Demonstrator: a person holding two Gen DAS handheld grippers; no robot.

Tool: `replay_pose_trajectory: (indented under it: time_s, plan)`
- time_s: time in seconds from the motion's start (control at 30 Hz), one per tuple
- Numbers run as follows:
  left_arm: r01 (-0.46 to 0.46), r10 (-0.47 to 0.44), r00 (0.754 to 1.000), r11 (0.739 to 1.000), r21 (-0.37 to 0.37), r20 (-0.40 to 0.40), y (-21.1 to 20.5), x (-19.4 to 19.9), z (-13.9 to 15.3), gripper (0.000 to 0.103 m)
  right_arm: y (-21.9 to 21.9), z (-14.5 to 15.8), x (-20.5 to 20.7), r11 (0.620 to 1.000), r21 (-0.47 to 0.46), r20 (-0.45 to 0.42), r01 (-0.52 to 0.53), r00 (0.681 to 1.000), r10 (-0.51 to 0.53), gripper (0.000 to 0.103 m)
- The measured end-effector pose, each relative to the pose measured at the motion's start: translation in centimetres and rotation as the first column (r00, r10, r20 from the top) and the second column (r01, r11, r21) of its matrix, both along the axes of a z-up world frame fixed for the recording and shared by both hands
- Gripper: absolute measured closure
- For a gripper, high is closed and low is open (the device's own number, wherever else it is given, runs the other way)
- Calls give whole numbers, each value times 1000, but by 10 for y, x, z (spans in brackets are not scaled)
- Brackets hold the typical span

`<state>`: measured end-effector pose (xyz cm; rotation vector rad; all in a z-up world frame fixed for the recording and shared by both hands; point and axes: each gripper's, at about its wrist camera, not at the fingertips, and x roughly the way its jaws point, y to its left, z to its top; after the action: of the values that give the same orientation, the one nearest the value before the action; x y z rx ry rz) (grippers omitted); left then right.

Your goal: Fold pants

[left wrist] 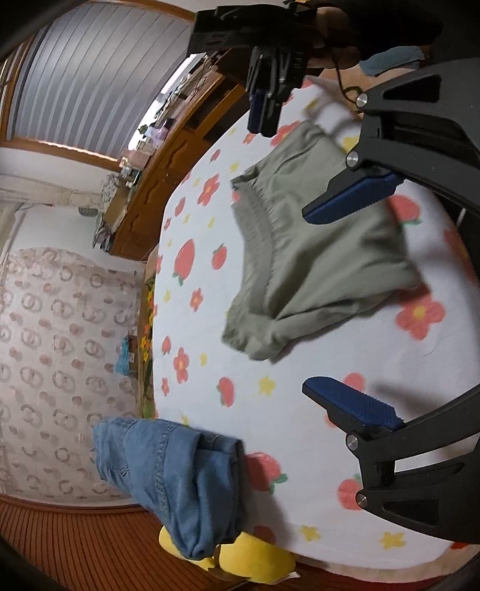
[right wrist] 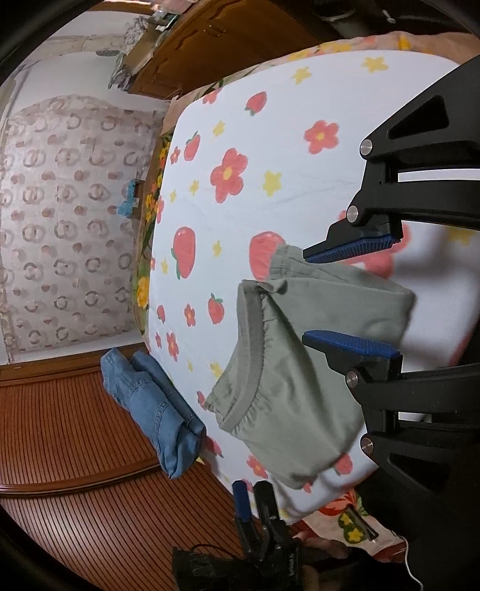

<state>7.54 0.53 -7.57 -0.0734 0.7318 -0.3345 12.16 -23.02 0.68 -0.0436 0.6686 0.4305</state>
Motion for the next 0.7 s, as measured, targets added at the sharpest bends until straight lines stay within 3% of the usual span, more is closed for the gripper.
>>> replay_pose_trajectory:
  time_s: [0.17, 0.33, 0.4, 0.47, 0.7]
  plan:
    - [5, -5, 1000, 1000, 9, 12, -5, 15, 3, 18, 9, 2, 18, 1000, -19, 1, -16, 1000, 16, 64]
    - [56, -56, 998, 998, -29, 2, -10, 29, 1, 34, 15, 2, 38, 999, -27, -9, -22, 1000, 22, 64]
    - [60, -60, 998, 998, -8, -6, -14, 34, -2, 52, 18, 1, 45, 999, -27, -17, -32, 999, 31, 64]
    - [66, -66, 998, 998, 5, -25, -18, 41, -7, 59, 19, -1, 54, 999, -24, -29, -42, 999, 41, 64]
    - [81, -78, 994, 996, 35, -78, -25, 55, -25, 63, 24, -10, 80, 998, -9, -102, -70, 992, 69, 64]
